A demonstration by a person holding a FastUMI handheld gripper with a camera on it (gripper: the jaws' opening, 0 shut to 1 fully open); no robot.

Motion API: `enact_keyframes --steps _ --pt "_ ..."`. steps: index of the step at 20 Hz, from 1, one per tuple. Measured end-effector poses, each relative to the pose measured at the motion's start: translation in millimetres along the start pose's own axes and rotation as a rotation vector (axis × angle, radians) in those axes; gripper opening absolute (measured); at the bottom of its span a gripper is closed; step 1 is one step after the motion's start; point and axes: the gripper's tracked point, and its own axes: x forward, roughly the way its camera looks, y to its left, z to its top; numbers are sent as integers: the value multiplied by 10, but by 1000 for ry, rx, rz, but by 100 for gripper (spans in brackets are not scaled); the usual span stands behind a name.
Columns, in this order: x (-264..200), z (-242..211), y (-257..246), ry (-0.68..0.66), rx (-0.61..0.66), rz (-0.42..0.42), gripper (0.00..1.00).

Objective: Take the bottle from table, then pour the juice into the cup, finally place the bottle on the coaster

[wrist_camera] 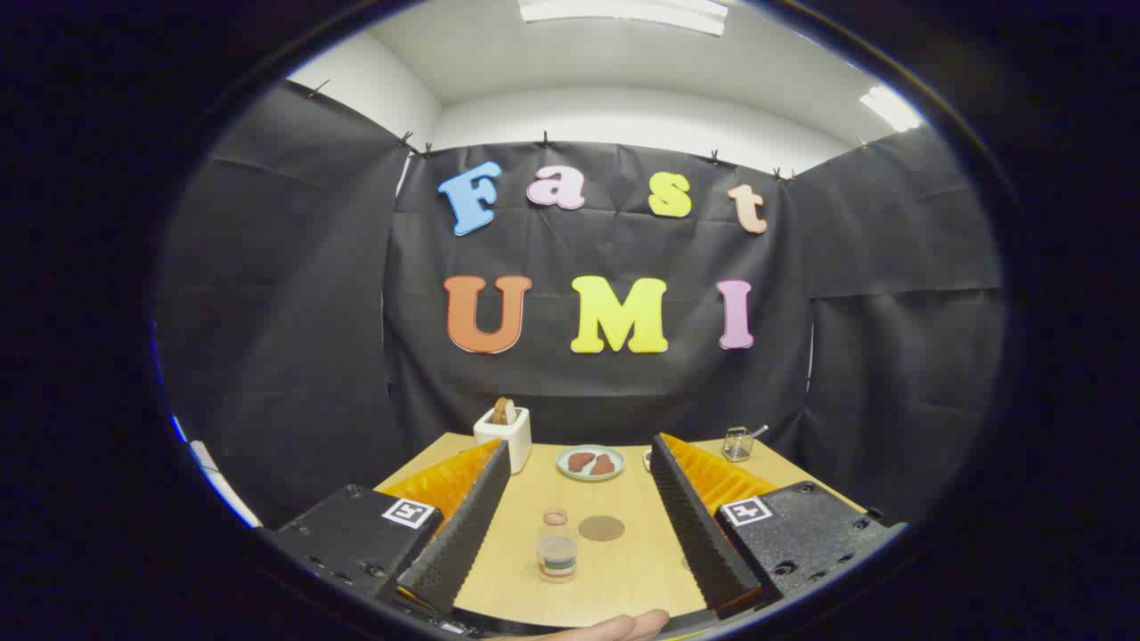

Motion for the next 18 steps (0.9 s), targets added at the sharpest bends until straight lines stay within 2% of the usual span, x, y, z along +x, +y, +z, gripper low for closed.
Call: enact_keyframes --steps 7,12,18 --pt "23 -95 37 -5 -5 2 100" --pt "81 -158 -24 21 -2 -43 100" --pt "114 -223 70 12 5 -42 100"
